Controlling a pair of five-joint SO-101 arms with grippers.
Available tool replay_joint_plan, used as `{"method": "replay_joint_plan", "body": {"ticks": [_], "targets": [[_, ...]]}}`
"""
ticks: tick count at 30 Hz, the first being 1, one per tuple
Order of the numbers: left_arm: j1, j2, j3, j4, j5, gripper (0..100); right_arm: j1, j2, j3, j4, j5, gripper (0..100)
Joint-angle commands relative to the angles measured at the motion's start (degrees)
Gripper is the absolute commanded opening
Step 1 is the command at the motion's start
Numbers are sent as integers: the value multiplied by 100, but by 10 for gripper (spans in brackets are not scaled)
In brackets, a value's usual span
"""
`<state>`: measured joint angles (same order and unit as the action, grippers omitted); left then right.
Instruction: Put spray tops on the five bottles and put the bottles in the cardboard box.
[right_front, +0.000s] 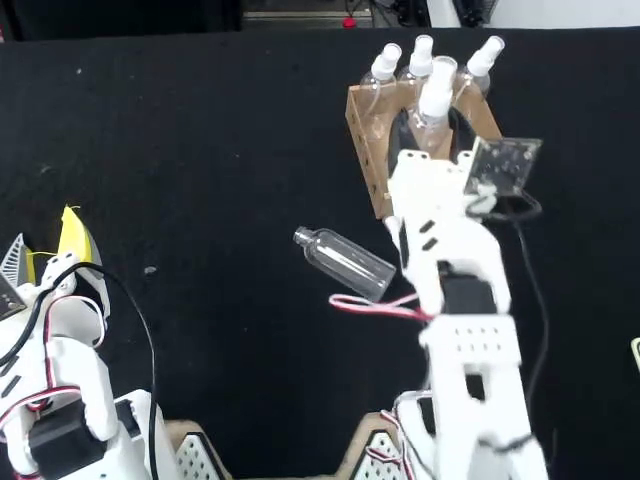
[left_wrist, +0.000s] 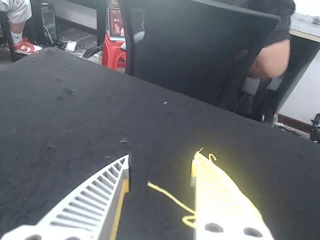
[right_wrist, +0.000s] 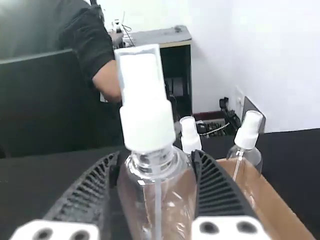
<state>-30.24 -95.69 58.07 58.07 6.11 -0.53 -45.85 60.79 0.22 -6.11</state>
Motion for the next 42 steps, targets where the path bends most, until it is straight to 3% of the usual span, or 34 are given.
{"method": "replay_joint_plan", "body": {"ticks": [1, 12, 20, 42], "targets": [[-4, -26, -295, 44, 44, 200, 97, 980, -418, -1143, -9, 109], [-4, -26, -233, 44, 44, 200, 88, 2993, -426, -3209, 0, 109], [-4, -26, -233, 44, 44, 200, 185, 3705, -567, -3262, 404, 109], [-4, -26, -277, 44, 44, 200, 176, 4462, -567, -3305, 352, 113]]}}
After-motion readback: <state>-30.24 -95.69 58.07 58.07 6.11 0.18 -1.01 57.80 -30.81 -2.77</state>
